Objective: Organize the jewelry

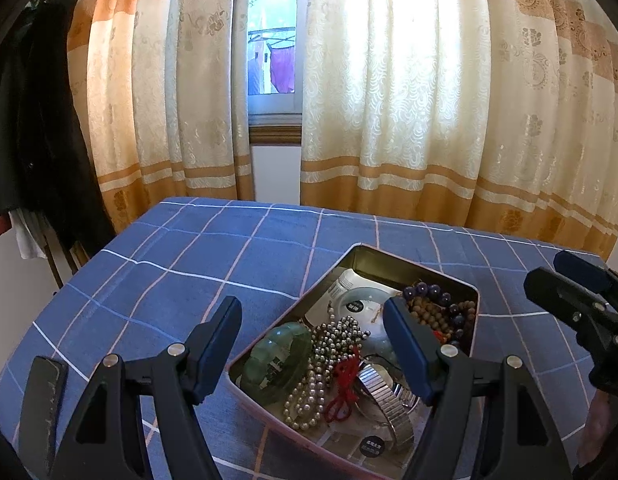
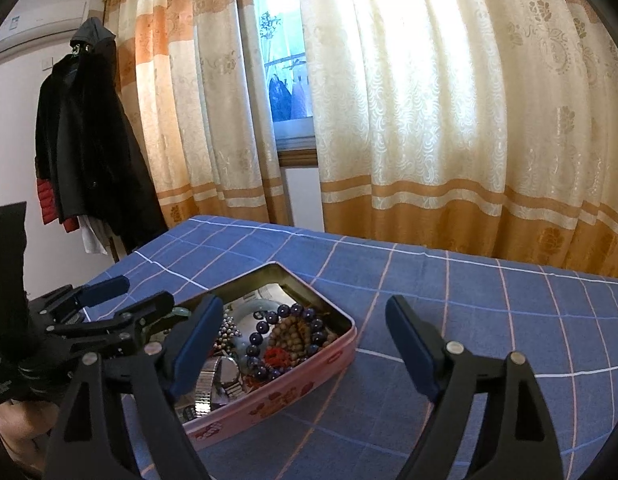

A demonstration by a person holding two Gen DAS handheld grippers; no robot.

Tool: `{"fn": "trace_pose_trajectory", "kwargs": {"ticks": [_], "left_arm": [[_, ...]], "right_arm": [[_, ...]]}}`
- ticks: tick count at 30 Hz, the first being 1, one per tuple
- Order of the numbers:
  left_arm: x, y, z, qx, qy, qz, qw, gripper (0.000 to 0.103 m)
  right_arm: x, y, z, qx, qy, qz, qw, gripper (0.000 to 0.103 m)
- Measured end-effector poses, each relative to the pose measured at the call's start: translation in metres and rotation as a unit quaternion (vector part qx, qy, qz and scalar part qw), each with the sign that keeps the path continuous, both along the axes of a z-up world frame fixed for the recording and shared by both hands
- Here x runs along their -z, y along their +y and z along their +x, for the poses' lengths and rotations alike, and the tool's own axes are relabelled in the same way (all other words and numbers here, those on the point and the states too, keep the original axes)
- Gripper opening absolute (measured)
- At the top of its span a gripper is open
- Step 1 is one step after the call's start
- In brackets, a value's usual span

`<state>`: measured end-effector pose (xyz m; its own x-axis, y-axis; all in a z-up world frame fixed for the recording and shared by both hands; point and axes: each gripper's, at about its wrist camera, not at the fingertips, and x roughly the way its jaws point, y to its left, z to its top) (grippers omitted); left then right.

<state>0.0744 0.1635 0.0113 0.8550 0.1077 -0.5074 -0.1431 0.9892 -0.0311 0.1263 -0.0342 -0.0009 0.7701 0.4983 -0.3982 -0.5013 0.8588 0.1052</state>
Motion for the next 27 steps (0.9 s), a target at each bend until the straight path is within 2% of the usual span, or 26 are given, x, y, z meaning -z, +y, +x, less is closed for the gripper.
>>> {"fn": "trace_pose_trajectory", "kwargs": {"ticks": [27], "left_arm": [[-0.0026,0.0032,-0.0005,-0.006,-0.001,0.007,1.0000,0.073]], "right_arm": [[0.0013,0.0015,-0.0009,-0.001,0.003,-0.003,1.000,0.087]]}}
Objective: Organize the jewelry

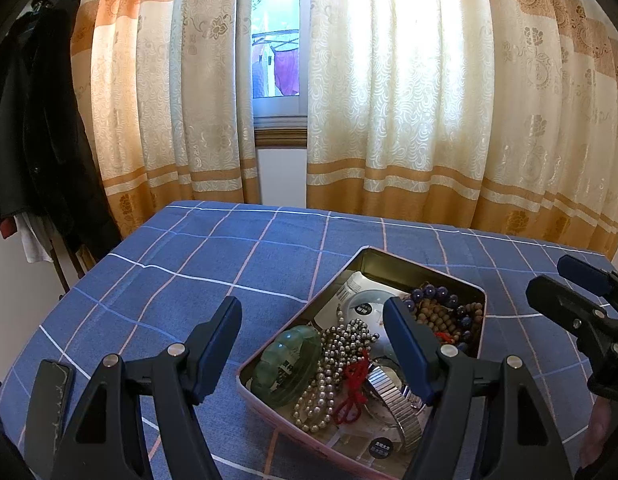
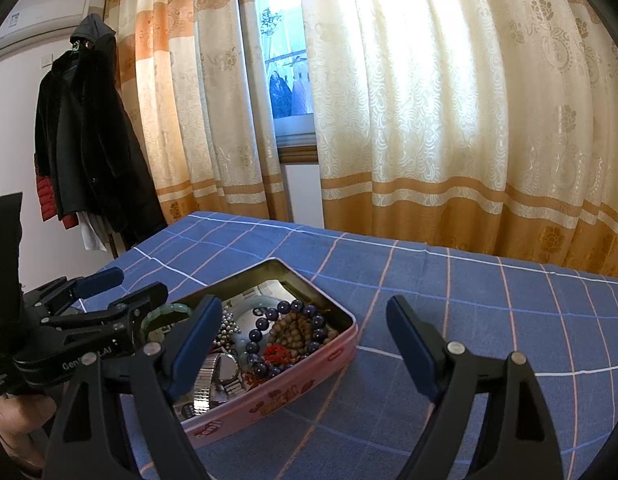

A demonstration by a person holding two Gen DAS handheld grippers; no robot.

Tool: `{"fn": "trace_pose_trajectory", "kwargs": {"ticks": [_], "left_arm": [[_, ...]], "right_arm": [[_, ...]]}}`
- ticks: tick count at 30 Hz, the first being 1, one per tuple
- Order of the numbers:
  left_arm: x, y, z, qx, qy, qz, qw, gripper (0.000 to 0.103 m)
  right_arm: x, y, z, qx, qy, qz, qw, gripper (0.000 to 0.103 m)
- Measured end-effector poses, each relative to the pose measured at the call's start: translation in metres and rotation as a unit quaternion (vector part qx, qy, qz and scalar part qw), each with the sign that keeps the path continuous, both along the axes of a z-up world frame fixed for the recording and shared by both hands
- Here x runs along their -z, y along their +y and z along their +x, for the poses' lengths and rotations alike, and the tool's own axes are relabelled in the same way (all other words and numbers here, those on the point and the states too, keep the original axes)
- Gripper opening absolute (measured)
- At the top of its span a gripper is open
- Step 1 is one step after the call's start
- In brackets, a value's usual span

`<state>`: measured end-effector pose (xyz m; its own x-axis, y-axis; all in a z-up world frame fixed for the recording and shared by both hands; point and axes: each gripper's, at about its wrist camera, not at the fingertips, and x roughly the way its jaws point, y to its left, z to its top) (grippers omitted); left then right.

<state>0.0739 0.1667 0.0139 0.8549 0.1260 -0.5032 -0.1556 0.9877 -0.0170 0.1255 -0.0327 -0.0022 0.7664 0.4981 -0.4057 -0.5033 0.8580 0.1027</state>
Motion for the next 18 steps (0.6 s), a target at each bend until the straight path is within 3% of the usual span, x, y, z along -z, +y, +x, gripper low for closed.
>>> {"fn": "trace_pose_trajectory", "kwargs": {"ticks": [18], "left_arm": [[-0.0024,0.0036,-0.0014,-0.005,-0.002,0.010,0.9999,0.073]], "right_arm": [[0.0030,-0.0004,0.0002,0.001,0.001,-0.003,1.000,0.087]]}}
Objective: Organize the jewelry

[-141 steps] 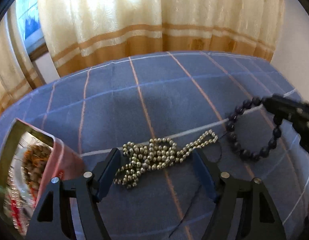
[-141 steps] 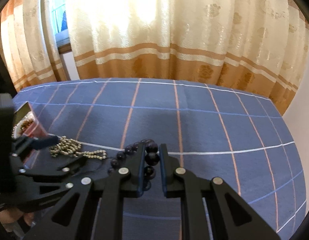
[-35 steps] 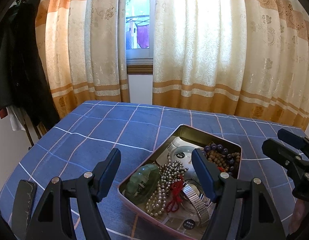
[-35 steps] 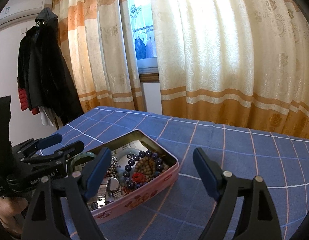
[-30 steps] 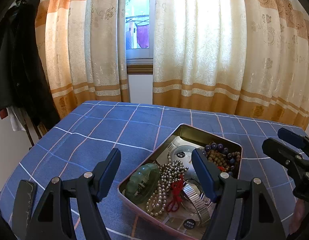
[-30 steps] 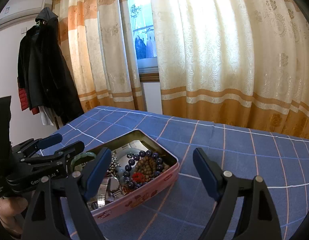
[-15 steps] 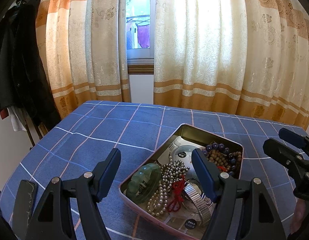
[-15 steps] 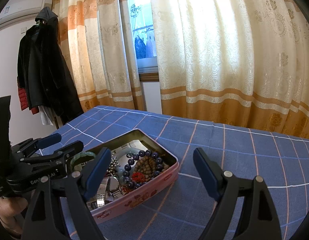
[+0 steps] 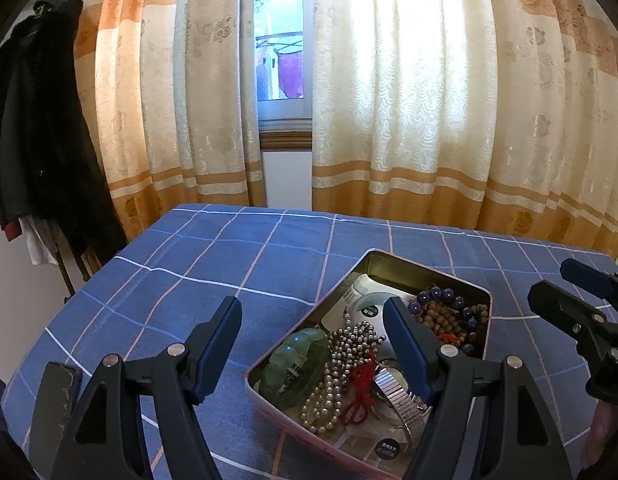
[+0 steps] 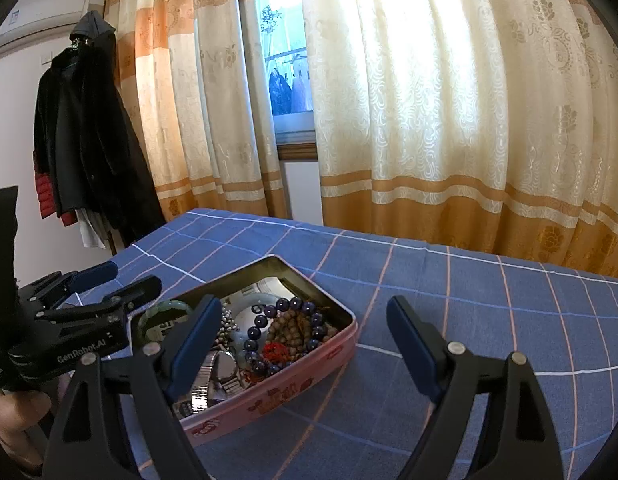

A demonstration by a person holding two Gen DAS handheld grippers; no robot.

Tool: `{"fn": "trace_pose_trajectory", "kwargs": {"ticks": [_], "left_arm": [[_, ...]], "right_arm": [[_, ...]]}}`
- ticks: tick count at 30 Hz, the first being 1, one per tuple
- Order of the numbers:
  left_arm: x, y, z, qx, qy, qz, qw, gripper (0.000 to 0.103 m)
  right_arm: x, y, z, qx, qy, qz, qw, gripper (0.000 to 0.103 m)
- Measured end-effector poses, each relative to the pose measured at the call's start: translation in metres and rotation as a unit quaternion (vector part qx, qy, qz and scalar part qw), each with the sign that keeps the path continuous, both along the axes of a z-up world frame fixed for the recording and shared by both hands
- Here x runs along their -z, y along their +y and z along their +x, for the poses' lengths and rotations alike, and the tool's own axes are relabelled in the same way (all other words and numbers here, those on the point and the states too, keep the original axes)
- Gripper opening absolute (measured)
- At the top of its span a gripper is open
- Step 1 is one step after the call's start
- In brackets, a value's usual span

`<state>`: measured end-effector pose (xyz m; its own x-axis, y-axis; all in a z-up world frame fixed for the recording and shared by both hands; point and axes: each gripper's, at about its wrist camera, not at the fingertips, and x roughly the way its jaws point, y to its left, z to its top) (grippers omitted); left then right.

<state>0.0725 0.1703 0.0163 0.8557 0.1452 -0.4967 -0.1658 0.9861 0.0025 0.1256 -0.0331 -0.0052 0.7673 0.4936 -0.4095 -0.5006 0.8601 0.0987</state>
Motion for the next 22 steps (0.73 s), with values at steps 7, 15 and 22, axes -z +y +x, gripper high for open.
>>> {"fn": "trace_pose_trajectory", "kwargs": {"ticks": [7,15,22], "left_arm": [[0.0041,0.0015,0.0020,-0.006,0.009,-0.005,0.9999,0.073],[0.0053,0.0028,-0.0001,-0.027,0.002,0.009,0.9996,0.079],[0.0020,0.0041,-0.0049,-0.026,-0.014,0.015,0.9995,0.079]], "right_arm": [[0.0013,-0.0014,-0.0003,0.000,0.000,-0.003,1.000,0.087],[0.0012,-0.0004,0.0003,0.001,0.001,-0.002,1.000,0.087],[0.0030,-0.0032,0.0018,0.002,0.002,-0.004,1.000,0.087]]}}
